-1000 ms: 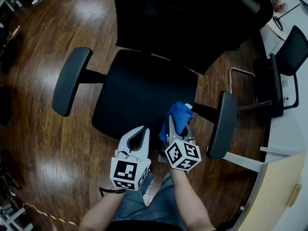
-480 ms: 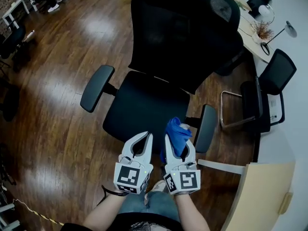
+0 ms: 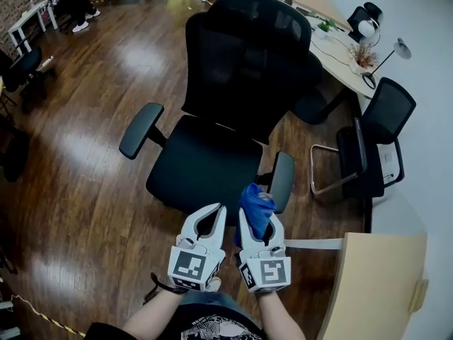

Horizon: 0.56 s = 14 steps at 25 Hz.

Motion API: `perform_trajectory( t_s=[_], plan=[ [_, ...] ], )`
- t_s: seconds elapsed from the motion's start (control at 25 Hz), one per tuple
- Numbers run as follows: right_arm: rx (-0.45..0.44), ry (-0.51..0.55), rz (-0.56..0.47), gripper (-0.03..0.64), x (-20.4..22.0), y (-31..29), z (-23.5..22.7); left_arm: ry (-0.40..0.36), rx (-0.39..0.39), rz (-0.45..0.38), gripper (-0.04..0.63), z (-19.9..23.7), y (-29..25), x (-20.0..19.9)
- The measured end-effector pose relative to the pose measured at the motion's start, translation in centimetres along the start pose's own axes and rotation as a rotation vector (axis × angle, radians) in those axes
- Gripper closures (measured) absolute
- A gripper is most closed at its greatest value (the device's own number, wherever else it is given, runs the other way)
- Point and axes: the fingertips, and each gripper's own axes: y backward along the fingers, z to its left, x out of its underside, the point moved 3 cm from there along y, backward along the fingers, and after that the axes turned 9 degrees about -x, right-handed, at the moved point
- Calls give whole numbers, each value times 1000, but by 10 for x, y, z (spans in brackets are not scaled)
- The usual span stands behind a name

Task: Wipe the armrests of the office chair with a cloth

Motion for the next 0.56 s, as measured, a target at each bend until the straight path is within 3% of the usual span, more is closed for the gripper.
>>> perform_trajectory(
  t_s=[0.56],
  plan=[
    [25,-6,-106,482,-31,95,23,-59,74,-15,617,-74,76,-10]
  ],
)
